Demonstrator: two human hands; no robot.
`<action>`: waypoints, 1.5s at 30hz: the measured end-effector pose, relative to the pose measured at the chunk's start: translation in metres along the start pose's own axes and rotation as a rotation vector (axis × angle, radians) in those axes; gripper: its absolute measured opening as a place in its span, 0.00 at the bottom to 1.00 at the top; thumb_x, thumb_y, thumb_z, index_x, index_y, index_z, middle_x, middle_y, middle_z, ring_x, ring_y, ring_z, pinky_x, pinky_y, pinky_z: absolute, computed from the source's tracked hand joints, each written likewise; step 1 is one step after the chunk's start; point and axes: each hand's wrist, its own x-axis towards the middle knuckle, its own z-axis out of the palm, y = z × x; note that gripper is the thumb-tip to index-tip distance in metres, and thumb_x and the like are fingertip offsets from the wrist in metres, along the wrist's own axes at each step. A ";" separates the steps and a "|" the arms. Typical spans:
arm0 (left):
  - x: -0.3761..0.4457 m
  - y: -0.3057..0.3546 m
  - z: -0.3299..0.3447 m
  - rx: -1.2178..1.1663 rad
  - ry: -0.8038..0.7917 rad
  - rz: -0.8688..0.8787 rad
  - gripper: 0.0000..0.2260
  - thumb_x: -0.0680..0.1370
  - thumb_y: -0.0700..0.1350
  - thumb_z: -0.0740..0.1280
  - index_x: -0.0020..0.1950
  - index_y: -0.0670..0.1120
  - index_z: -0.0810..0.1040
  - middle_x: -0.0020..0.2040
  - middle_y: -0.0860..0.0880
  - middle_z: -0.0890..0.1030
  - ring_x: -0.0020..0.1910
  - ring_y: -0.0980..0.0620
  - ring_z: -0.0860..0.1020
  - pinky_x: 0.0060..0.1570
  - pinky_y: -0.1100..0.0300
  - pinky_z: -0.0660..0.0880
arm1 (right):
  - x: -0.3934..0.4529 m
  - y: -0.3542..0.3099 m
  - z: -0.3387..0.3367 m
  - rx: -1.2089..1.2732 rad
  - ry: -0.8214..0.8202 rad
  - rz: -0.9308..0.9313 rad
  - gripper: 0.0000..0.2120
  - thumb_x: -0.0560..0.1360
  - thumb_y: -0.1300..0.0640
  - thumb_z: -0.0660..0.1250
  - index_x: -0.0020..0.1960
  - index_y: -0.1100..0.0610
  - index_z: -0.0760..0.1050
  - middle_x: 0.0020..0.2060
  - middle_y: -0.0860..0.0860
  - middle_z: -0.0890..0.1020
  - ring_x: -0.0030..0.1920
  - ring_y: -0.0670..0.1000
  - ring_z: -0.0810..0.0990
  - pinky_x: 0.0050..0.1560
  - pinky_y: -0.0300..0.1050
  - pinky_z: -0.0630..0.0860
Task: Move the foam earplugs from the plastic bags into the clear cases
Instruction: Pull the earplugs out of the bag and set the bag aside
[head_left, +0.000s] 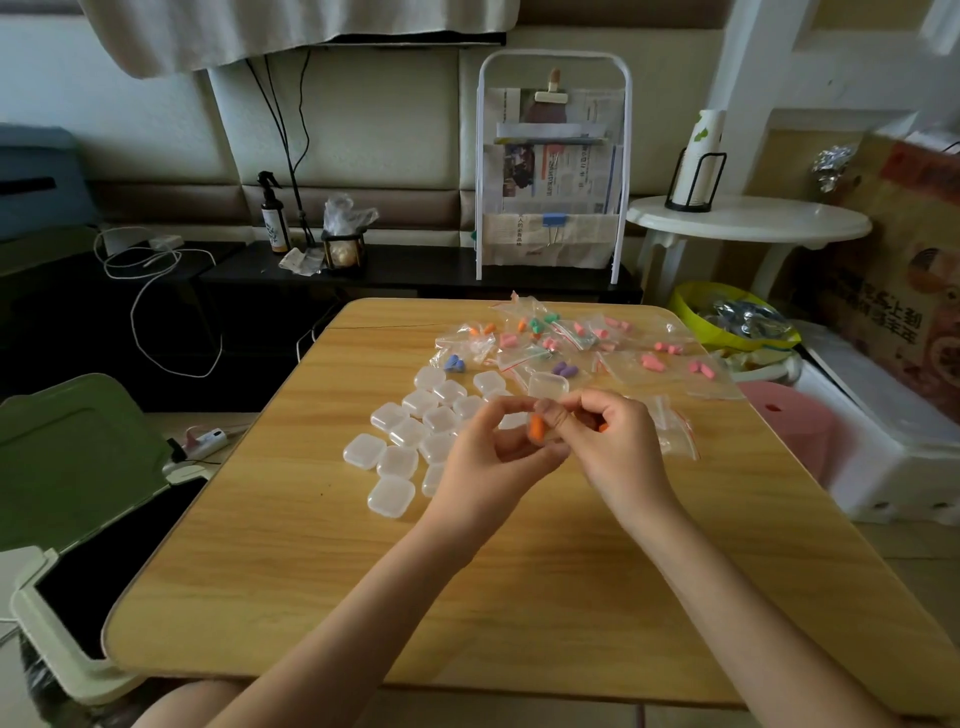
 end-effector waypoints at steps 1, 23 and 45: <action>0.000 0.001 0.000 -0.038 0.013 -0.027 0.13 0.74 0.37 0.70 0.57 0.43 0.75 0.45 0.43 0.85 0.48 0.50 0.83 0.49 0.61 0.79 | 0.000 -0.003 -0.001 0.035 -0.008 0.013 0.11 0.76 0.52 0.67 0.37 0.54 0.82 0.26 0.43 0.79 0.28 0.41 0.75 0.32 0.29 0.68; 0.011 -0.001 -0.014 -0.184 0.248 -0.141 0.03 0.77 0.38 0.67 0.50 0.43 0.79 0.46 0.41 0.84 0.47 0.47 0.84 0.48 0.59 0.80 | 0.004 0.000 -0.008 0.652 -0.006 0.331 0.13 0.71 0.65 0.70 0.54 0.62 0.73 0.45 0.58 0.84 0.49 0.56 0.84 0.49 0.43 0.80; 0.006 -0.004 -0.007 -0.236 0.073 -0.156 0.08 0.80 0.39 0.62 0.56 0.43 0.78 0.47 0.42 0.83 0.47 0.50 0.83 0.50 0.60 0.79 | -0.003 0.004 0.003 -0.162 0.093 -0.070 0.05 0.70 0.55 0.75 0.40 0.53 0.79 0.34 0.39 0.75 0.34 0.38 0.69 0.37 0.28 0.65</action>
